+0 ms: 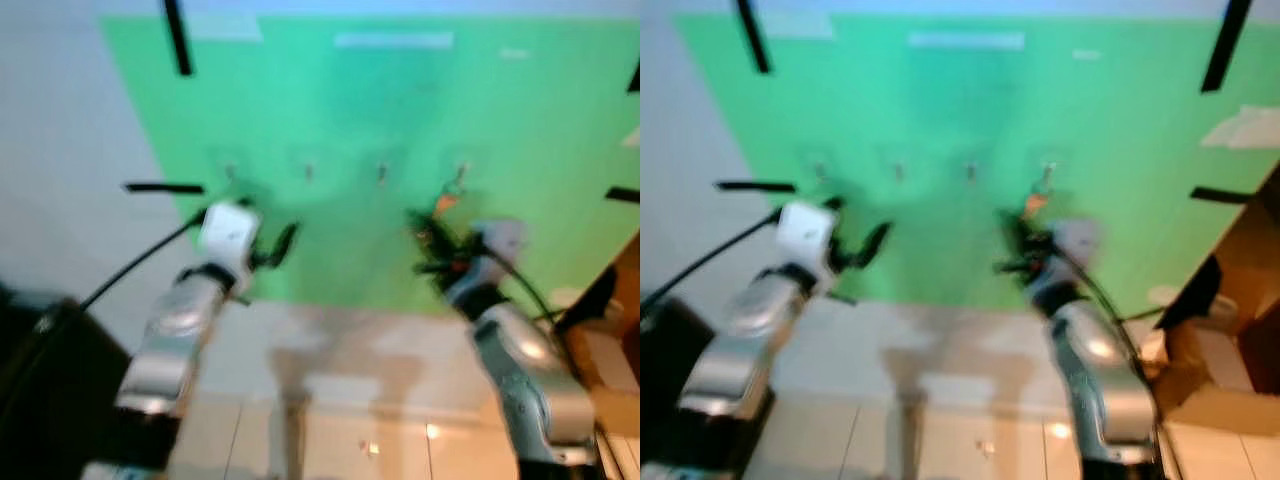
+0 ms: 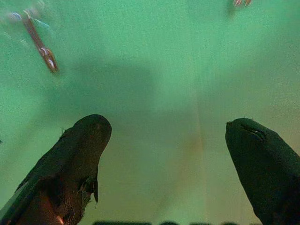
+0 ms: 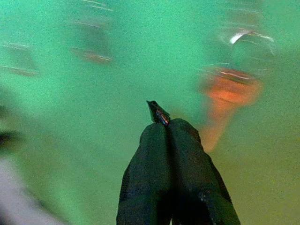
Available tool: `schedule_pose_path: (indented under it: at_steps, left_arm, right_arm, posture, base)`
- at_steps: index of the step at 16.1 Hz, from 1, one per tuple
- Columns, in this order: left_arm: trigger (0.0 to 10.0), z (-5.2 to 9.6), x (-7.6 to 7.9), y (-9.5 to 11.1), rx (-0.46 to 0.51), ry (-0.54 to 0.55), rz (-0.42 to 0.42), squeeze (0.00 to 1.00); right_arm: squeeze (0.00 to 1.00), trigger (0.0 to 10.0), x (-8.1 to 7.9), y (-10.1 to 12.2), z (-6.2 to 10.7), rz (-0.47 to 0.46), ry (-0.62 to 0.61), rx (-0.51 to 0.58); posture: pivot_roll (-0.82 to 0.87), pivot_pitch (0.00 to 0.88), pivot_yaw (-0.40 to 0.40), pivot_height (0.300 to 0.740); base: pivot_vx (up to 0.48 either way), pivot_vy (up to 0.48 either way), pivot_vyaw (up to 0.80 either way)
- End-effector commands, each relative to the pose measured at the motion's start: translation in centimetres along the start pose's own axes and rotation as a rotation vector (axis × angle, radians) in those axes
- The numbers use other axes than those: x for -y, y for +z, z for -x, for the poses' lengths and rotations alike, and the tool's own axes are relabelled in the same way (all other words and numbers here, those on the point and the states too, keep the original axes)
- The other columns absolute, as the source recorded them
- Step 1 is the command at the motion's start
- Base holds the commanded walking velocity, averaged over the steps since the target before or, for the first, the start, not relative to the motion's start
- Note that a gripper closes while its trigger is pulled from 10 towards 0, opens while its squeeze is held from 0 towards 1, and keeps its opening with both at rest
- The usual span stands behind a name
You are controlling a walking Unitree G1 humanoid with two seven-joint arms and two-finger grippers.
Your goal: Hang keys on a hook
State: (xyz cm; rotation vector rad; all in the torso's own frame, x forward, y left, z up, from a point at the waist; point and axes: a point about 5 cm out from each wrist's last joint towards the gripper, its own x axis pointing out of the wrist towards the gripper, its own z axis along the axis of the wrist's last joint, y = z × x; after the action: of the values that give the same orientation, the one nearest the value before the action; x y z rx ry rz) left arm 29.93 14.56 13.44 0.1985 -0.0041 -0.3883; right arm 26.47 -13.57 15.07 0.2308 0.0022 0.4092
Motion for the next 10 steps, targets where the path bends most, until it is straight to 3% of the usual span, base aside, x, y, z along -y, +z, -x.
schedule_pose_path:
  at_steps: [1, 10]
  left_arm:
    - [10.0, 0.0, 0.7, 0.7, 0.024, -0.044, 0.006, 0.0]
    - [10.0, 0.7, 0.6, 0.8, 0.003, -0.151, -0.03, 0.0]
  right_arm:
    - [0.0, 10.0, -0.1, 0.5, 0.3, -0.023, 0.04, 0.007]
    - [0.0, 10.0, -0.1, 1.6, -1.3, -0.043, 0.103, 0.035]
  posture:
    - [-0.09, 0.0, 0.05, 0.74]
    - [-0.07, 0.0, 0.033, 0.74]
  base:
    - [0.0, 0.0, 0.0]
    - [0.0, 0.0, 0.0]
